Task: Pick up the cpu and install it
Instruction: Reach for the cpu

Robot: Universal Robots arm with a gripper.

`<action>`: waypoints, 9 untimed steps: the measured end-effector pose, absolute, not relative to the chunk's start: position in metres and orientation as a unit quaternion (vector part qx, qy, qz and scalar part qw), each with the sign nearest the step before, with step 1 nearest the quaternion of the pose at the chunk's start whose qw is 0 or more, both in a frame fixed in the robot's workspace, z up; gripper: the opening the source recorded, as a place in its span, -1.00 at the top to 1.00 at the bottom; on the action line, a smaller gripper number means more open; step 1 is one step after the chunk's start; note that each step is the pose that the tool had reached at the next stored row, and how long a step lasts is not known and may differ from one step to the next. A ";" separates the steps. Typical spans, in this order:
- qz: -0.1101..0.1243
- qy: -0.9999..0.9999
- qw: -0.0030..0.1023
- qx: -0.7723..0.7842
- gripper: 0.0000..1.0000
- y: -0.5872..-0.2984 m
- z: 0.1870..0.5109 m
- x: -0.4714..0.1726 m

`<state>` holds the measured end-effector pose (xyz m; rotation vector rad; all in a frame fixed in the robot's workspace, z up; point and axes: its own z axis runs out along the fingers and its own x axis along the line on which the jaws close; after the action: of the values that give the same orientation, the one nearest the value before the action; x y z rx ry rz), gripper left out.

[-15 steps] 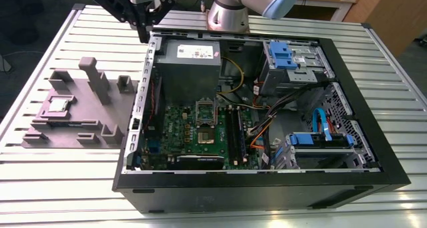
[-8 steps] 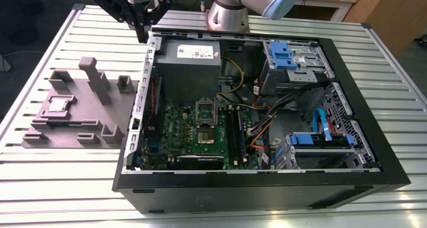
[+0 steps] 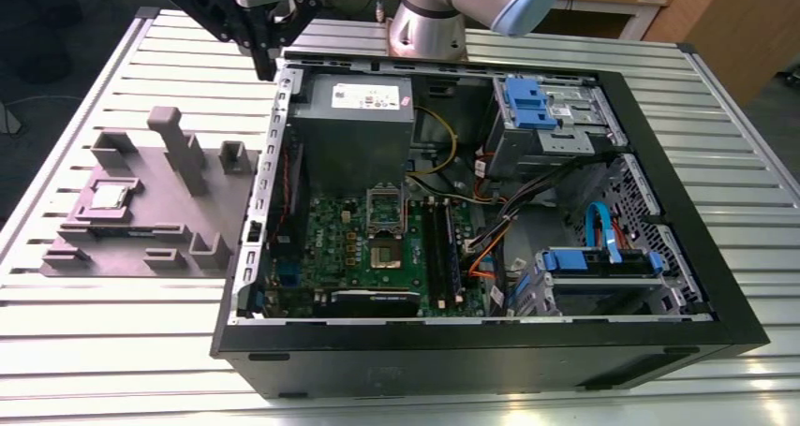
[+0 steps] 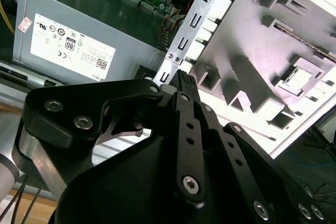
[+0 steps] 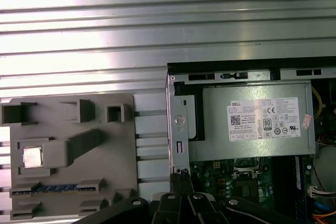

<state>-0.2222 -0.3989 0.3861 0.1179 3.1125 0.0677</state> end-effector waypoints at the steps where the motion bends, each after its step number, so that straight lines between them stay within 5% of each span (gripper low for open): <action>1: 0.022 0.999 0.013 0.038 0.79 -0.399 0.386 -0.222; 9: 0.022 0.999 0.013 0.038 0.79 -0.399 0.386 -0.224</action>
<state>-0.2238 -0.3989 0.3859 0.1180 3.1126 0.0676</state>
